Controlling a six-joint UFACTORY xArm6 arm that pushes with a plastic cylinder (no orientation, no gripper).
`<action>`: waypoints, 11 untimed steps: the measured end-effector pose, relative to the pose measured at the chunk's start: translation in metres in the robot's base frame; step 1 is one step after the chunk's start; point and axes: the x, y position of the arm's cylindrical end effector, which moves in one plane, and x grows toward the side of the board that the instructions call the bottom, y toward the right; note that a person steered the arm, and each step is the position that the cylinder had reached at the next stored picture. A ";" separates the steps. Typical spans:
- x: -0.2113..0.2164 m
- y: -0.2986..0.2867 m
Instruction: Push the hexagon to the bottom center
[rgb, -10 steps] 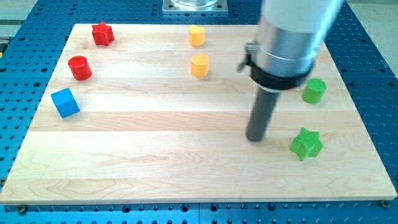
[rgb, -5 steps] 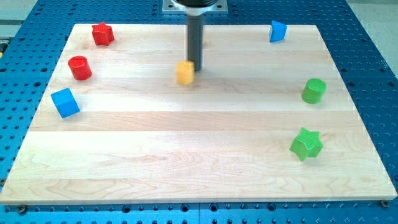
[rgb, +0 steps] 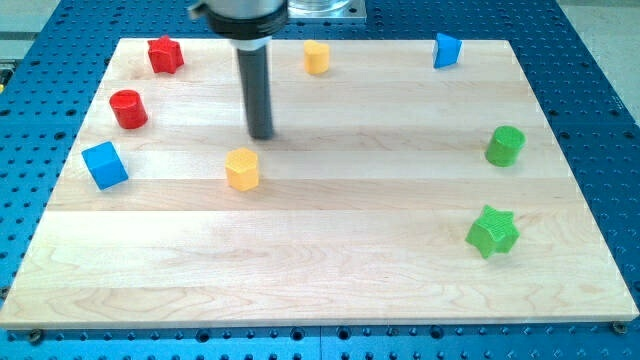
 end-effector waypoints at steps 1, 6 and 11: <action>0.016 -0.044; 0.062 -0.008; 0.097 0.002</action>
